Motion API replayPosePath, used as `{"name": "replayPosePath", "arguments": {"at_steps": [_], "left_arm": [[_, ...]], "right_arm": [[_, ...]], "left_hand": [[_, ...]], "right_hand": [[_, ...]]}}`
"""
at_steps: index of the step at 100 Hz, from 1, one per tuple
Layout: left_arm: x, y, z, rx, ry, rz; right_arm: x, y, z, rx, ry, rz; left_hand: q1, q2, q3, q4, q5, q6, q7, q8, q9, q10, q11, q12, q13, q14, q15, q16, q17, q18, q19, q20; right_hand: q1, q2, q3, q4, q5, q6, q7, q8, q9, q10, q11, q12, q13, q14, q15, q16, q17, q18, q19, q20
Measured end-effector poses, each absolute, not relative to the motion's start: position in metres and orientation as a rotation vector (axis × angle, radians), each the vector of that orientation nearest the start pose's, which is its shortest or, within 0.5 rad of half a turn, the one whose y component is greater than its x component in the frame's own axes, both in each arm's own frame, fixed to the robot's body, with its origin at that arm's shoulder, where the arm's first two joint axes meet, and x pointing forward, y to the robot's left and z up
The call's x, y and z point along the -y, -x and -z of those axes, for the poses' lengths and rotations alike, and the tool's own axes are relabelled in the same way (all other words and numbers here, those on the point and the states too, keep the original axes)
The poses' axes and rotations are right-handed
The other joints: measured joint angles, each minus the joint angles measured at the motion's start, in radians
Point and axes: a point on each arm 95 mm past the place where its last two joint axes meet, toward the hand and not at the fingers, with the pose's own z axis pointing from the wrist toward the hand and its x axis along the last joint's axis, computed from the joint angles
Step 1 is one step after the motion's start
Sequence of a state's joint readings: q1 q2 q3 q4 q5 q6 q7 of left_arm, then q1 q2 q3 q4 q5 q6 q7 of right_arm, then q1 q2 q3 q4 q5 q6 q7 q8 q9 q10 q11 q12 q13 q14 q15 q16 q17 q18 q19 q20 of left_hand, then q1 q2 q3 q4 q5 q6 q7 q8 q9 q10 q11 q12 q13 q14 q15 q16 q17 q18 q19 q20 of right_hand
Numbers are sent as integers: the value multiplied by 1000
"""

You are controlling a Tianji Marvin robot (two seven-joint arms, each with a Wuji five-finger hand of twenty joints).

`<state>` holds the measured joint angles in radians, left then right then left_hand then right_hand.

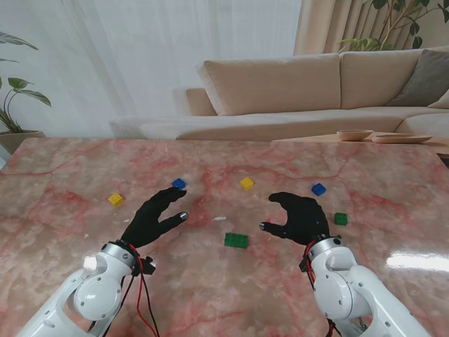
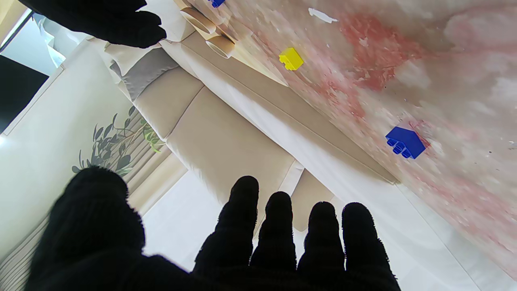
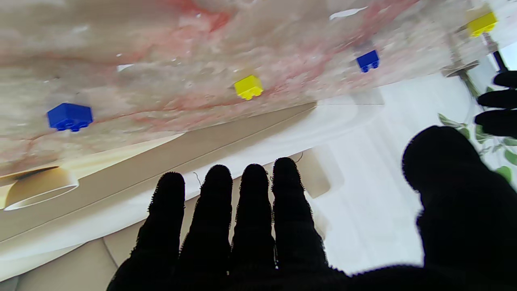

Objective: Build a two-level staggered structure with toy bricks

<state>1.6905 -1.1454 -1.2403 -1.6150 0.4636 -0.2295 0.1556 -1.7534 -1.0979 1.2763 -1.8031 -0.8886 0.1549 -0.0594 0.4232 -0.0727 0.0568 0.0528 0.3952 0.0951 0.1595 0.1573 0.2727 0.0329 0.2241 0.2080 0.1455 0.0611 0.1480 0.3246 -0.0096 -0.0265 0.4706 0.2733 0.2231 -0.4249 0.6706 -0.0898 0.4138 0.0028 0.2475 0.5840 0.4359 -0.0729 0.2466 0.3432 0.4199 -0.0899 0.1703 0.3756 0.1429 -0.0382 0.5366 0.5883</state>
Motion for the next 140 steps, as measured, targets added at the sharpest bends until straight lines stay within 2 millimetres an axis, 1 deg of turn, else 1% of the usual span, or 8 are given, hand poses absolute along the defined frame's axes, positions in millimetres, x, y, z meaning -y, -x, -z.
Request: {"name": "replayPosePath", "arguments": {"at_steps": [33, 48, 60, 68, 84, 119, 127, 140], "left_arm": [[7, -363, 338, -1067, 1607, 2052], [4, -365, 342, -1068, 1623, 2044], [2, -367, 343, -1068, 1631, 2039], [1, -367, 343, -1069, 1633, 2035], [-1, -368, 343, -1068, 1637, 2023], [-1, -367, 342, -1093, 1640, 2005], [-1, -366, 340, -1104, 1635, 2000], [0, -365, 336, -1109, 1621, 1992]], "right_arm": [[33, -388, 301, -1302, -1409, -1340], [50, -411, 307, -1311, -1427, -1241], [61, -426, 309, -1299, -1460, -1151], [67, -436, 311, -1298, -1479, -1094], [76, -451, 315, -1324, -1474, -1020], [97, -469, 334, -1336, -1545, -948], [100, -473, 341, -1330, -1572, -932], [107, -480, 349, -1317, -1583, -901]], "left_hand": [[5, 0, 0, 0, 0, 0, 0, 0, 0, 0, 0, 0, 0, 0, 0, 0, 0, 0, 0, -6], [11, 0, 0, 0, 0, 0, 0, 0, 0, 0, 0, 0, 0, -1, 0, 0, 0, 0, 0, -6], [20, 0, 0, 0, 0, 0, 0, 0, 0, 0, 0, 0, 0, -2, 0, 0, 0, 0, 0, -6], [20, 0, 0, 0, 0, 0, 0, 0, 0, 0, 0, 0, 0, -2, 0, 0, 0, 0, 0, -6], [20, 0, 0, 0, 0, 0, 0, 0, 0, 0, 0, 0, 0, -7, -1, 0, 0, 0, 0, -7], [20, 0, 0, 0, 0, 0, 0, 0, 0, 0, 0, 0, 0, -10, -1, 0, 0, 0, 0, -7], [20, 0, 0, 0, 0, 0, 0, 0, 0, 0, 0, 0, 0, -10, -1, 0, 0, 0, 0, -8], [20, 0, 0, 0, 0, 0, 0, 0, 0, 0, 0, 0, 0, -10, -1, 0, 0, 0, 0, -8]], "right_hand": [[0, 0, 0, 0, -34, 1, -2, 0, -23, 0, -3, 0, -2, 0, 1, 0, -1, 0, 0, 0], [-2, 7, 0, 0, -89, 32, -29, -1, -87, 2, -3, 0, -73, 0, 2, 0, -42, -2, 0, 0], [-13, 13, 1, 0, -165, 79, -73, -2, -173, 33, 4, 1, -142, 1, -1, 0, -94, -4, -13, 0], [-13, 13, 1, 0, -206, 102, -102, 8, -222, 49, 30, 36, -191, 2, 29, 1, -121, -5, -18, 0], [-13, 13, 1, 0, -244, 113, -116, 33, -243, 52, 45, 64, -230, 2, 64, 13, -137, -6, -25, 0], [-25, 14, -2, 0, -244, 116, -117, 46, -253, 58, 34, 73, -240, 2, 83, 17, -142, -13, -25, 9], [-25, 14, -2, 0, -262, 129, -138, 48, -254, 64, 18, 74, -253, 2, 103, 18, -144, -13, -25, 9], [-25, 14, -2, 0, -267, 161, -235, 33, -265, 82, 6, 129, -253, 2, 104, 26, -146, -14, -25, 10]]}}
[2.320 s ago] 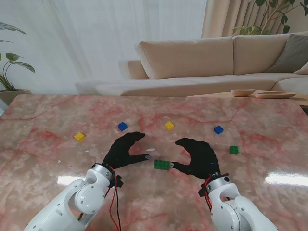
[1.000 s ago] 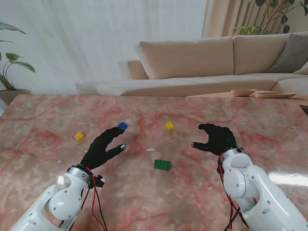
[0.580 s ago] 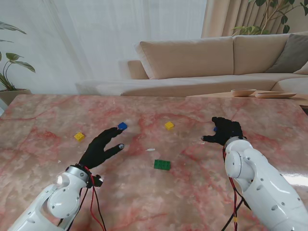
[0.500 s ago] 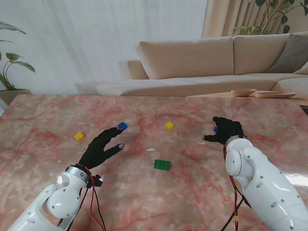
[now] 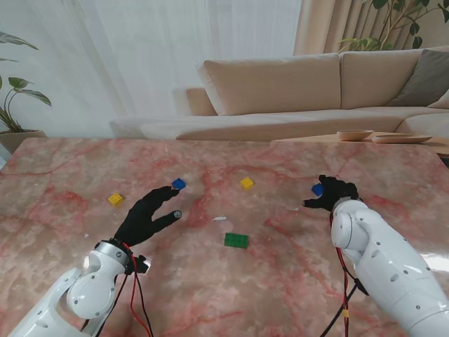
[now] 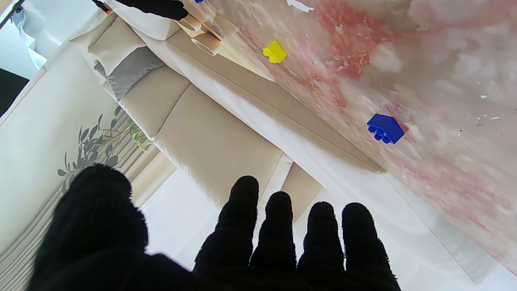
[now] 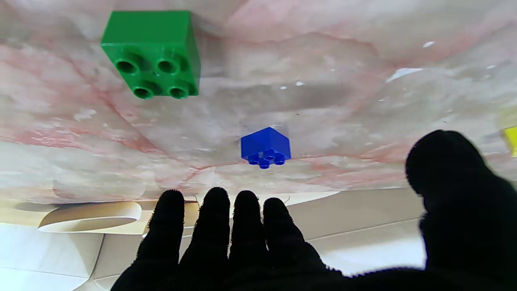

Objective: Build a two-level staggered structure with toy bricks

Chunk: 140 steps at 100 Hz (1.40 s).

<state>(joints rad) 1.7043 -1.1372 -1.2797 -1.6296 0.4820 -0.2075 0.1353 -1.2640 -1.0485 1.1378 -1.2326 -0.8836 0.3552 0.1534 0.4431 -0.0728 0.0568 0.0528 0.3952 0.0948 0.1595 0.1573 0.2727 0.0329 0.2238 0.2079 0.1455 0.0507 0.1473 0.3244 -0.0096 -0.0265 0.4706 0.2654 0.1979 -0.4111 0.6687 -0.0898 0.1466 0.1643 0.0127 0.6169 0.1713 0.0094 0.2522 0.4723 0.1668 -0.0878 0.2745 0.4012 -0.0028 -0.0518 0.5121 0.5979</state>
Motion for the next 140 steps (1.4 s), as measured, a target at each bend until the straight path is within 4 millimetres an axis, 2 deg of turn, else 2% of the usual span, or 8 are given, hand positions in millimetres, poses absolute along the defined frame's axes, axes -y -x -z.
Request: {"name": "replayPosePath", "arguments": {"at_steps": [14, 28, 44, 73, 86, 94, 119, 140], "left_arm": [[0, -364, 334, -1107, 1621, 1986], [-1, -364, 333, -1121, 1621, 1979], [-2, -364, 332, -1127, 1623, 1973], [-3, -365, 332, -1135, 1629, 1966], [-4, -365, 330, -1137, 1628, 1963], [-5, -365, 330, -1137, 1628, 1959], [-7, -364, 329, -1136, 1634, 1948], [-7, -363, 330, -1140, 1639, 1950]], "right_arm": [[113, -488, 353, -1289, -1592, -864], [116, -496, 355, -1278, -1599, -825], [121, -505, 357, -1266, -1610, -780], [127, -519, 361, -1273, -1641, -734], [128, -525, 363, -1284, -1653, -728], [126, -527, 364, -1293, -1635, -727], [117, -531, 367, -1305, -1590, -740], [114, -528, 369, -1323, -1557, -723]], "left_hand": [[0, 0, 0, 0, 0, 0, 0, 0, 0, 0, 0, 0, 0, 0, 0, 0, 0, 0, 0, 0], [0, 0, 0, 0, 0, 0, 0, 0, 0, 0, 0, 0, 0, 0, 0, 0, 0, 0, 0, -1], [0, 0, 0, 0, 0, 0, 0, 0, 0, 0, 0, 0, 0, 0, 0, 0, 0, 0, 0, -10], [0, 0, 0, 0, 0, 0, 0, 0, 0, 0, 0, 0, 0, 0, 0, 0, 0, 0, 0, -11], [0, 0, 0, 0, 1, 0, 0, 0, 0, 0, 0, 0, 0, 0, 0, 0, 0, 0, -8, -11], [0, 0, 0, 0, 37, 0, 1, 0, 0, 0, 0, 0, 0, 0, 0, 0, 0, 0, -9, -11], [0, 0, 0, 0, 37, 0, 13, 13, 0, 0, 0, 0, 0, -1, 0, 0, 0, 0, -11, -11], [1, 0, 0, 0, 37, 0, 13, 13, 0, 0, 0, 0, 0, -1, 0, 0, 0, 0, -23, -11]], "right_hand": [[1, 0, -6, 0, 0, 8, -16, -54, -4, 6, -1, 58, 0, 0, 35, 18, 0, 0, 0, 11], [1, 0, -6, 0, 0, 14, -16, -57, -4, 9, 49, 129, 0, 0, 92, 48, 0, 0, 1, 13], [1, -1, -9, 0, 0, 15, 66, 88, -4, 9, 154, 170, 0, 0, 185, 102, 11, 0, 13, 13], [1, -12, -19, 0, 20, -1, 170, 124, 13, 4, 293, 201, 3, 0, 259, 128, 35, 0, 40, 25], [1, -13, -19, 0, 47, -41, 232, 154, 26, -21, 316, 202, 3, 0, 263, 128, 49, 0, 52, 25], [1, -14, -19, 0, 55, -78, 306, 218, 26, -42, 330, 202, 4, -1, 272, 128, 56, 0, 64, 26], [5, -37, -28, 0, 119, -176, 473, 381, 81, -67, 369, 202, 68, -3, 307, 129, 89, 0, 102, 39], [97, -62, -31, 0, 174, -199, 508, 410, 149, -79, 387, 202, 109, -4, 312, 129, 114, 1, 125, 50]]}}
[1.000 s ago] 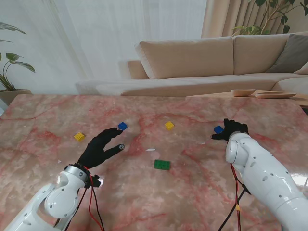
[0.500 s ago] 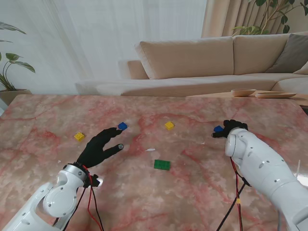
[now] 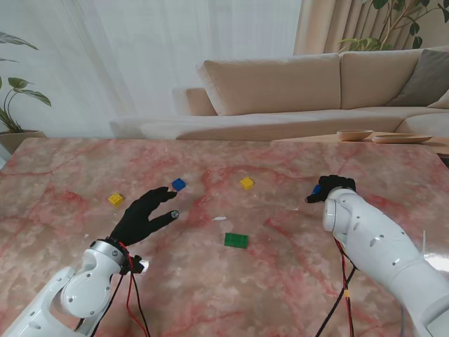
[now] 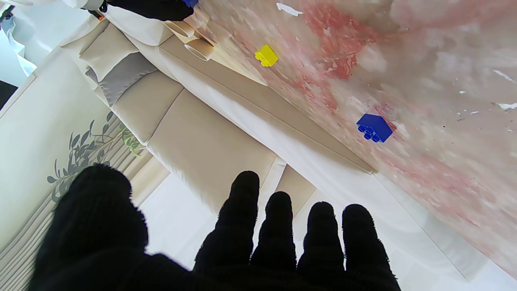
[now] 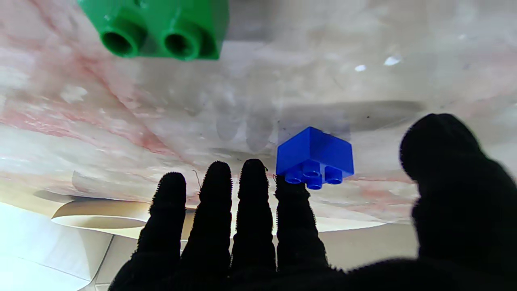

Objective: Build a two-level staggered structure with toy bricks

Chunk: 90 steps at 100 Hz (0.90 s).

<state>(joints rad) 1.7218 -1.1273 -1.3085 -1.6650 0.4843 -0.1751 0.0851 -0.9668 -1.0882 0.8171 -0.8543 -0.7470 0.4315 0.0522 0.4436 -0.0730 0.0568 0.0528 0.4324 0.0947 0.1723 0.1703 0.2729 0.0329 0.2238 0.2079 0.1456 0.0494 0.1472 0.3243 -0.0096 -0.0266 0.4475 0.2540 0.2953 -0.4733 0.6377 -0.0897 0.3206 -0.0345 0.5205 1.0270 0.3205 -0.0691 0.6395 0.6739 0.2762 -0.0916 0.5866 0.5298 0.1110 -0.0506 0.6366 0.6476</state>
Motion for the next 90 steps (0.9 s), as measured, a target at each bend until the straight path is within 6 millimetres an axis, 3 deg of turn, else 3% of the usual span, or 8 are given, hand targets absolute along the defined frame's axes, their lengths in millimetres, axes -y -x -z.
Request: {"name": "replayPosePath", "arguments": {"at_steps": [21, 30, 52, 73, 90], "left_arm": [[-6, -363, 331, -1144, 1644, 1952], [-6, -362, 331, -1145, 1643, 1956], [-4, -363, 331, -1153, 1642, 1959], [-3, -363, 330, -1157, 1639, 1960], [-3, -363, 330, -1160, 1635, 1966]], "right_arm": [[115, -523, 371, -1342, -1527, -722], [116, -522, 371, -1350, -1517, -724], [118, -518, 371, -1346, -1506, -711], [120, -515, 371, -1326, -1515, -710], [121, -514, 373, -1318, -1493, -749]], "left_hand": [[0, 0, 0, 0, 0, 0, 0, 0, 0, 0, 0, 0, 0, -1, 0, 0, 0, 0, -12, 0], [0, 0, 0, 0, 0, 0, 0, 0, 0, 0, 0, 0, 0, -3, 0, 0, 0, 0, -19, 0], [0, 0, 0, 0, 0, 0, 0, 1, 0, 0, 0, 0, 0, -11, 0, 0, 0, 0, -24, 0], [11, 0, 0, 0, 0, 0, 0, 9, 0, 0, 0, 0, 0, -12, -10, 0, 0, 0, -28, 0], [11, 0, 0, 0, 0, 0, 0, 10, 0, 0, 0, 0, 0, -12, -11, 0, 0, 0, -39, 0]], "right_hand": [[68, -23, 29, 0, -8, -9, 24, 2, 50, -14, 10, 0, 51, -10, 12, 0, 18, 8, 29, 11], [72, -26, 77, 0, -8, -11, 36, -21, 59, -24, 12, 0, 62, -12, 19, 0, 23, 8, 39, 12], [70, -30, 61, 0, -8, -6, 10, -101, 56, -25, 12, 0, 62, -12, 16, 1, 18, 9, 41, 12], [67, -25, 46, 0, 15, -5, 28, -90, 93, -43, 73, 53, 62, -22, 80, 41, 23, 9, 45, 12], [68, -24, 119, 0, 100, -40, 99, -73, 208, -76, 109, 90, 129, -42, 161, 88, 55, 9, 85, 23]]}}
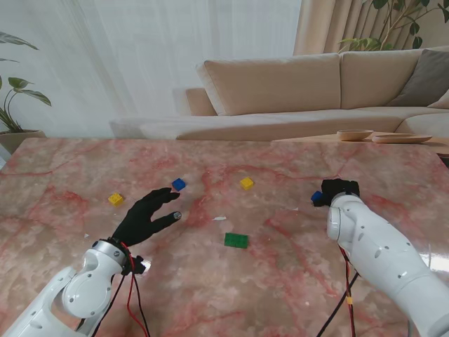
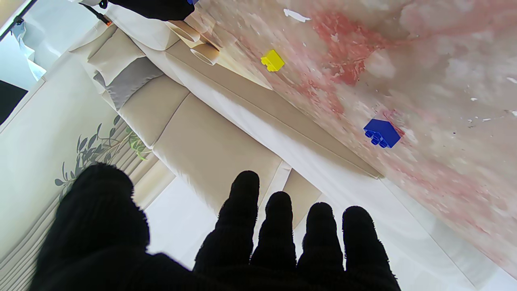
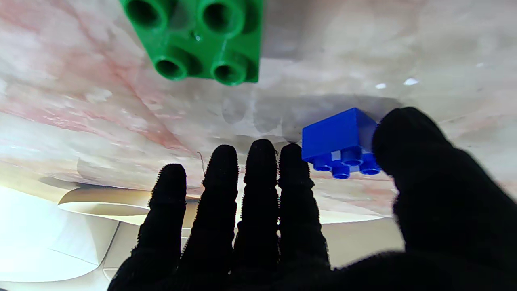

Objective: Build a two-level staggered structure with toy bricks

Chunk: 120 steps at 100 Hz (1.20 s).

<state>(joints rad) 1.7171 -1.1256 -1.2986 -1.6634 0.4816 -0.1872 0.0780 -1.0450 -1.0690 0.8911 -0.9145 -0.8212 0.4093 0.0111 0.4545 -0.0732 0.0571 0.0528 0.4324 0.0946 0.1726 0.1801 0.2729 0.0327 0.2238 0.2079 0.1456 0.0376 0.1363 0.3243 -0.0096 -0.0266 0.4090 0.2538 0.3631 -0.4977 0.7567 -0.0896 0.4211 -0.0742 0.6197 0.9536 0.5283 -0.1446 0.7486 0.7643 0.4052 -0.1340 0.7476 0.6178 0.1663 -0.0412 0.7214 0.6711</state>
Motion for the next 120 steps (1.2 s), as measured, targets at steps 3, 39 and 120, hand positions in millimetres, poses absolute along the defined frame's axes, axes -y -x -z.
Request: {"name": "replayPosePath", "arguments": {"at_steps": [3, 39, 120], "left_arm": [[-3, -363, 330, -1160, 1634, 1967], [-2, -363, 330, -1160, 1635, 1968], [0, -361, 330, -1155, 1621, 1997]], "right_arm": [[121, -513, 373, -1318, -1490, -753], [120, -511, 373, -1328, -1473, -790], [61, -441, 366, -1303, -1404, -1143]], "left_hand": [[0, 0, 0, 0, 0, 0, 0, 0, 0, 0, 0, 0, 0, 0, 0, 0, 0, 0, -1, 0], [0, 0, 0, 0, 0, 0, 0, 0, 0, 0, 0, 0, 0, 0, -1, 0, 0, 0, -23, 0], [0, 0, 0, 0, 0, 0, 0, 0, 0, 0, 0, 0, 0, -1, -2, 0, 0, 0, -35, 0]], "right_hand": [[0, 0, 26, 0, 12, -3, 6, 0, 16, -3, 0, 2, 32, -4, 3, 0, 10, 0, 9, 1], [16, -64, 227, -108, 106, -71, 81, -73, 157, -30, -23, 10, 132, -19, 14, 12, 79, 5, 61, 14], [105, -109, 193, -163, 146, -100, 145, -252, 304, -38, -64, 111, 246, -29, 18, 29, 153, 24, 126, 40]]}}
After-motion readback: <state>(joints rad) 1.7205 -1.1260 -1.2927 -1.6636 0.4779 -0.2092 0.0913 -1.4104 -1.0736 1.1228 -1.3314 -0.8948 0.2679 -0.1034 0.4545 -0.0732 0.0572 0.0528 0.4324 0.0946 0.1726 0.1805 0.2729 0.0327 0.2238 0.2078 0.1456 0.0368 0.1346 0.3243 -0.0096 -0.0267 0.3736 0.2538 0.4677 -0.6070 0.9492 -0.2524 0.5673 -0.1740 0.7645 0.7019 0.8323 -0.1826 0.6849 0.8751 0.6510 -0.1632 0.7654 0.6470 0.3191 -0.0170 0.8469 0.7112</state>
